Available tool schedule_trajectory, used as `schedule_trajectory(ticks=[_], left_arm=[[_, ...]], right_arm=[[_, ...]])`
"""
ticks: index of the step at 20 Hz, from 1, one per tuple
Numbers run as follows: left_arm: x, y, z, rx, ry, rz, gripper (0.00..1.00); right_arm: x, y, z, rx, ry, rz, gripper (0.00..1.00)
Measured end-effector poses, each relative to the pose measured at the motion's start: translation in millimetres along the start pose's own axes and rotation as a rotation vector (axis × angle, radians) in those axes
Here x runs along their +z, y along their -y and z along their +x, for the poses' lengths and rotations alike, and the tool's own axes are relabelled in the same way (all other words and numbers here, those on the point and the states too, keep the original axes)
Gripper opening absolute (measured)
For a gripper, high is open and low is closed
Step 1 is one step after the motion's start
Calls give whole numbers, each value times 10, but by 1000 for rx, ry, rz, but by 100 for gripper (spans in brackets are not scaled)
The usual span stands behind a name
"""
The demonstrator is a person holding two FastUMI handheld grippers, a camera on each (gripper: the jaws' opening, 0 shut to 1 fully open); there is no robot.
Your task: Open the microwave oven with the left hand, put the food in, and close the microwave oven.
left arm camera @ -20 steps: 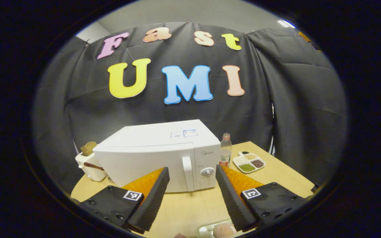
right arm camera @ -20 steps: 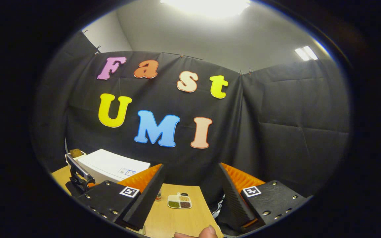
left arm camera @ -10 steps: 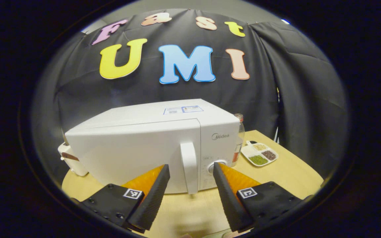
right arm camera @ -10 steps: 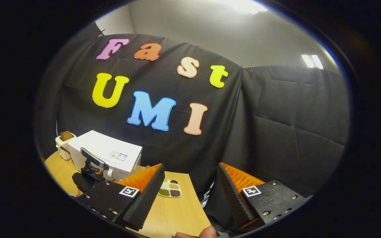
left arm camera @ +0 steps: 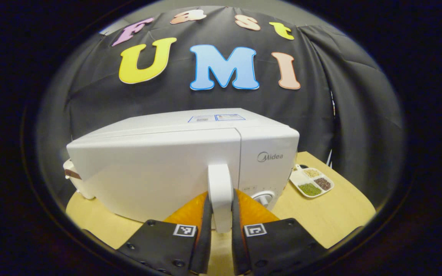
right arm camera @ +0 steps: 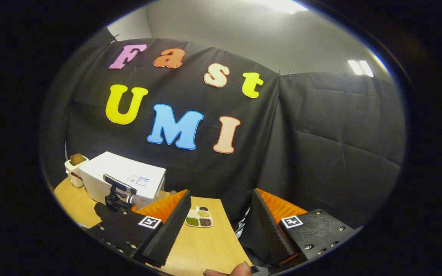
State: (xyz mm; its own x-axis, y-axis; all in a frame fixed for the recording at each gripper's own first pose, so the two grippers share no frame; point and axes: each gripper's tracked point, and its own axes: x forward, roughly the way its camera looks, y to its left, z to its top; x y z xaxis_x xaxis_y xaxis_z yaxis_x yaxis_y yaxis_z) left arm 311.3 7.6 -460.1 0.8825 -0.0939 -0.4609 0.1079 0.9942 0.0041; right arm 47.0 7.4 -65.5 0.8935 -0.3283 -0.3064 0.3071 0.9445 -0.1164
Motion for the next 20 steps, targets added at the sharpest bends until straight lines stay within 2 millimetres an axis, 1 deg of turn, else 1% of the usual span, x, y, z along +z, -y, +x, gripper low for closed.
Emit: schedule_trajectory(ticks=[1, 2, 3, 4, 5, 6, 7, 8, 9, 10, 13, 14, 15, 16, 17, 18, 19, 20], left_arm=[[27, 7, 28, -25, 11, -25, 27], [15, 6, 12, -45, 9, -39, 22], [15, 14, 13, -60, -6, -27, 19], [-11, 20, 13, -67, -16, -22, 21], [-5, 20, -11, -77, -31, -15, 17], [-24, 15, -24, -81, -39, -9, 17], [-13, 13, -18, -84, -43, -12, 13], [-20, 12, -27, -87, -54, -23, 13], [-18, 14, -41, -92, -60, -29, 12], [-100, 13, -122, -95, -91, -42, 13], [-220, -62, -641, -91, -19, 3, 13], [-294, -118, -828, -90, -7, 13, 13], [-355, -162, -972, -92, -15, 13, 11], [-420, -216, -1091, -89, -30, 10, 13], [-463, -268, -1199, -81, -40, 7, 13], [-503, -330, -1335, -62, -53, 6, 11], [-554, -409, -1456, -36, -61, 2, 13], [-603, -486, -1590, -9, -64, -3, 13]], right_arm=[[-2, -11, -15, 4, 4, 6, 98], [5, -23, -35, 8, 7, 14, 98], [6, -44, -55, 15, 8, 21, 98], [0, -61, -88, 21, 10, 29, 98], [-6, -68, -125, 28, 13, 38, 98], [-5, -69, -173, 31, 16, 43, 98], [-16, -58, -214, 30, 19, 46, 98], [-20, -36, -266, 26, 21, 44, 98], [-27, -7, -325, 19, 25, 38, 98], [-41, 48, -393, 9, 29, 31, 98], [-52, 224, -593, -16, 53, 38, 97], [-91, 240, -653, -7, 53, 53, 98], [-132, 258, -716, 6, 58, 67, 98], [-147, 300, -762, 12, 65, 73, 98], [-157, 353, -814, 20, 73, 79, 98], [-183, 379, -876, 35, 76, 88, 98], [-210, 401, -939, 51, 72, 98, 98], [-244, 429, -1008, 68, 77, 109, 98]])
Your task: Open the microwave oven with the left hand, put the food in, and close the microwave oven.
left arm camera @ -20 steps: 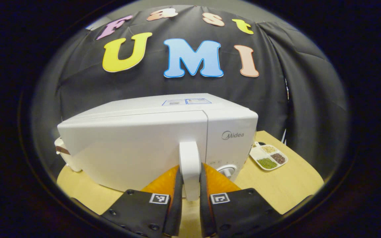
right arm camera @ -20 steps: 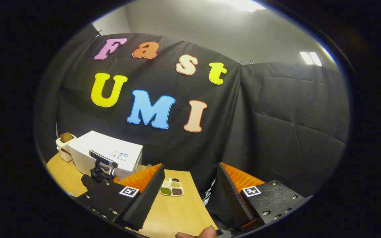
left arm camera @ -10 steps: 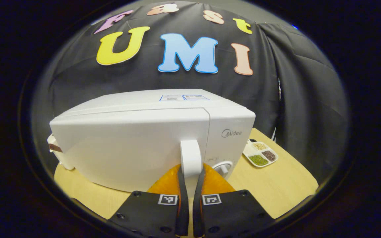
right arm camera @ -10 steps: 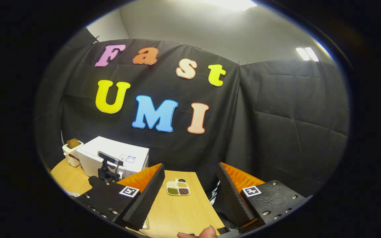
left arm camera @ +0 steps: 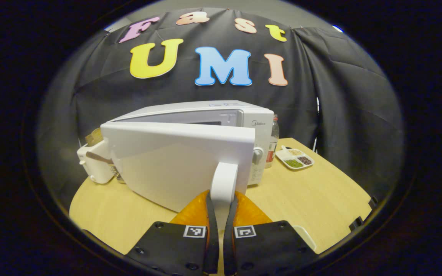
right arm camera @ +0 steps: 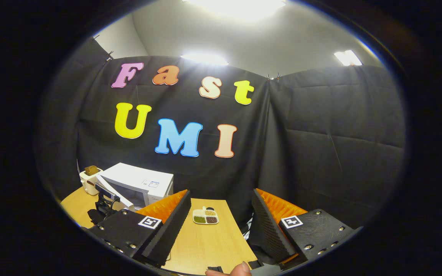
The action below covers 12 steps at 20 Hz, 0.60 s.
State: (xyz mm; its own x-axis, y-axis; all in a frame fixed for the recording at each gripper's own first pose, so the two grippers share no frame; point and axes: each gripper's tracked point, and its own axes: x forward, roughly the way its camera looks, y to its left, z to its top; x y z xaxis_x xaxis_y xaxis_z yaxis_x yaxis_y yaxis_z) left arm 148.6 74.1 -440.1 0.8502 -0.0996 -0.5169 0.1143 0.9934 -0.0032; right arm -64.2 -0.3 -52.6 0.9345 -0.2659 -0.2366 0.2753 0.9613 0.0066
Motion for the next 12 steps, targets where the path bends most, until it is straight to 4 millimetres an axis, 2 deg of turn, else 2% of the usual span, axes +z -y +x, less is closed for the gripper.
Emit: schedule_trajectory(ticks=[1, 2, 4, 8, 12], left_arm=[[-47, -84, -119, 25, -3, 1, 11], [-134, -170, -263, 46, -9, 8, 13], [-253, -400, -509, 92, -37, 13, 13], [-465, -890, -938, 194, -91, 11, 13], [-631, -1377, -1224, 270, -126, -15, 10]], right_arm=[[-9, 36, -76, 9, 9, 10, 98], [-48, 62, -137, 19, 10, 13, 98], [-135, 40, -269, 57, 16, 8, 98], [-350, -114, -404, 136, 16, 8, 98], [-496, -289, -516, 178, -3, 37, 98]])
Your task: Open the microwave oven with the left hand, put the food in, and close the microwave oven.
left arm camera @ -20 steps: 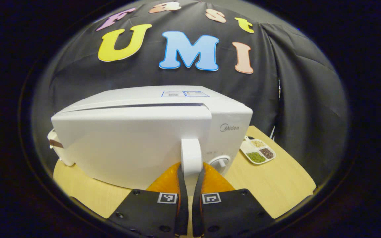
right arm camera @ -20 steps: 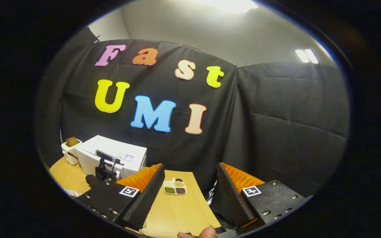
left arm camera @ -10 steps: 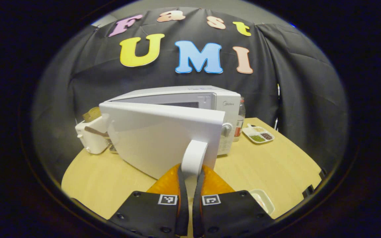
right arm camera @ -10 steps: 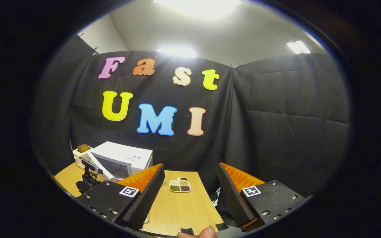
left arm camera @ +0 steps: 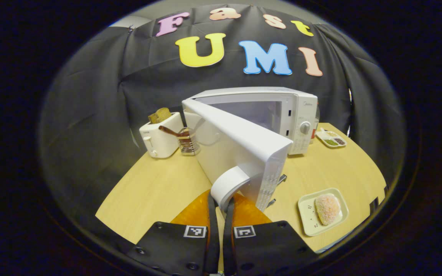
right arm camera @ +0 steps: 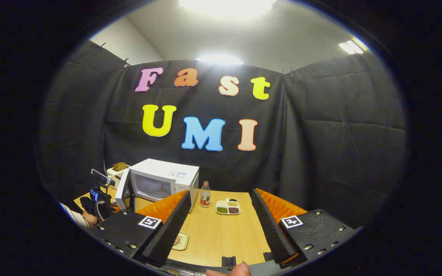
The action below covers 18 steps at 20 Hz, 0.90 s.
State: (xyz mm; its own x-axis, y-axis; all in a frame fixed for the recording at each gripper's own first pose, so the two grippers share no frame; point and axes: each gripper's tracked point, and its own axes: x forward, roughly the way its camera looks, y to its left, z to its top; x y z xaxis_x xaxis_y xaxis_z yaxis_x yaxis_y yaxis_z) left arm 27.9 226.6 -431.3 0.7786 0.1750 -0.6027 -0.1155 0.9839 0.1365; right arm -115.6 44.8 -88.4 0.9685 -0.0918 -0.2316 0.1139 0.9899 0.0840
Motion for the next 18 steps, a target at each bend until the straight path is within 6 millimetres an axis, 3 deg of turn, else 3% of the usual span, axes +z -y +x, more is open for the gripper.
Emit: schedule_trajectory(ticks=[5, 11, 16, 17, 18], left_arm=[[-84, -321, -44, -52, 15, 24, 12], [-170, -787, -76, -142, 57, 16, 12], [-258, -1136, -74, -243, 59, -13, 16], [-241, -1158, -42, -253, 53, -35, 26], [-253, -1219, -21, -251, 44, -45, 28]], right_arm=[[-277, -237, 200, 16, -84, 51, 98], [-770, -769, 599, 26, -237, 121, 98], [-1059, -1136, 665, 14, -330, 130, 98], [-1067, -1183, 695, 11, -338, 132, 98], [-1097, -1248, 717, 13, -347, 128, 98]])
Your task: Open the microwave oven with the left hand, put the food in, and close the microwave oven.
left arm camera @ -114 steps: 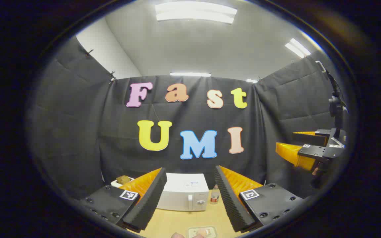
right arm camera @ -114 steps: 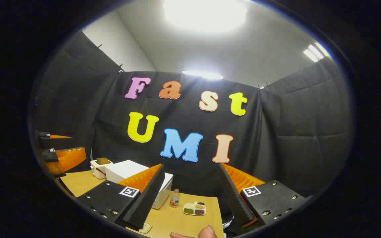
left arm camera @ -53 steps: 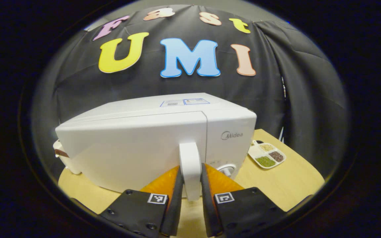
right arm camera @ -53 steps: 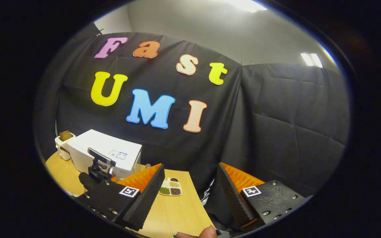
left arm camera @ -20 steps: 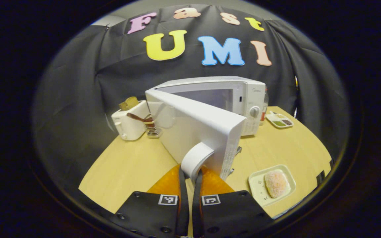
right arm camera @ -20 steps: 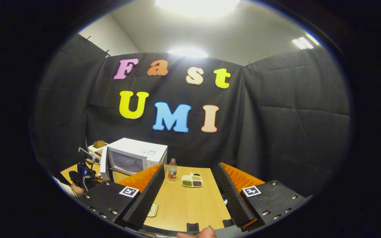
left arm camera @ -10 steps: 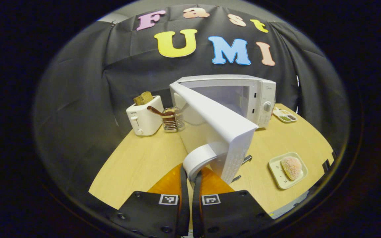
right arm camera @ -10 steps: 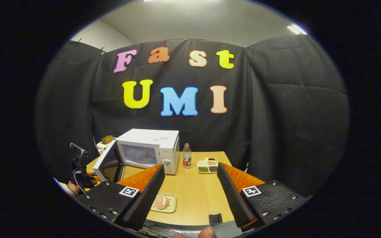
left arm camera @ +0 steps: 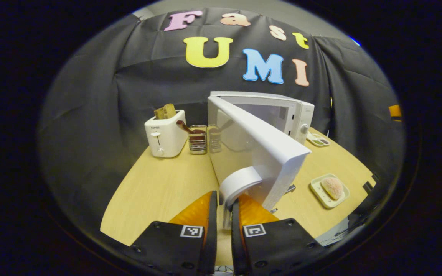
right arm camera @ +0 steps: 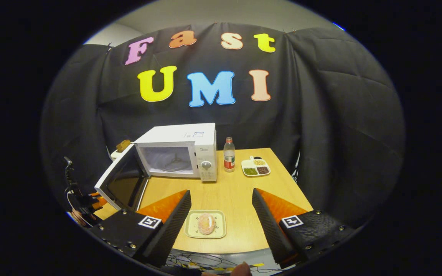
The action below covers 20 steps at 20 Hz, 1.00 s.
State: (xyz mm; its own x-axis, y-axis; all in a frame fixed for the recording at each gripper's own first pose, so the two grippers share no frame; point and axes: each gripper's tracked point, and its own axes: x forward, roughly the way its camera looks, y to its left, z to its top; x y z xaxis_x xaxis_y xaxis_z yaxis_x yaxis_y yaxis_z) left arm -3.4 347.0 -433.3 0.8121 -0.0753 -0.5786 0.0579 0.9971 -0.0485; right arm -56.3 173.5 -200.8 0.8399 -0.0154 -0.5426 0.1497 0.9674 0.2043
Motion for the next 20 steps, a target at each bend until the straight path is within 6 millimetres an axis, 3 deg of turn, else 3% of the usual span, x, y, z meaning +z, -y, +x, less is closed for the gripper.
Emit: schedule_trajectory(ticks=[3, 4, 5, 6, 9, 13, 20], left_arm=[[-27, -89, -18, 18, -1, -11, 62], [-17, -95, -16, 28, 0, -12, 64], [-3, -89, -12, 38, 2, -11, 75], [-1, -71, -11, 49, 1, -10, 75], [14, 7, -10, 84, -15, 10, 100], [3, 143, 14, 135, -55, -24, 100], [27, 399, 7, 156, -109, -12, 100]], right_arm=[[-119, -205, 202, 40, -47, -41, 98], [-169, -254, 272, 56, -60, -60, 98], [-197, -279, 351, 72, -75, -77, 98], [-250, -308, 441, 93, -92, -85, 98], [-361, -411, 711, 176, -122, -90, 98], [-584, -486, 1062, 294, -167, -117, 98], [-1411, -492, 1542, 380, -306, -156, 99]])
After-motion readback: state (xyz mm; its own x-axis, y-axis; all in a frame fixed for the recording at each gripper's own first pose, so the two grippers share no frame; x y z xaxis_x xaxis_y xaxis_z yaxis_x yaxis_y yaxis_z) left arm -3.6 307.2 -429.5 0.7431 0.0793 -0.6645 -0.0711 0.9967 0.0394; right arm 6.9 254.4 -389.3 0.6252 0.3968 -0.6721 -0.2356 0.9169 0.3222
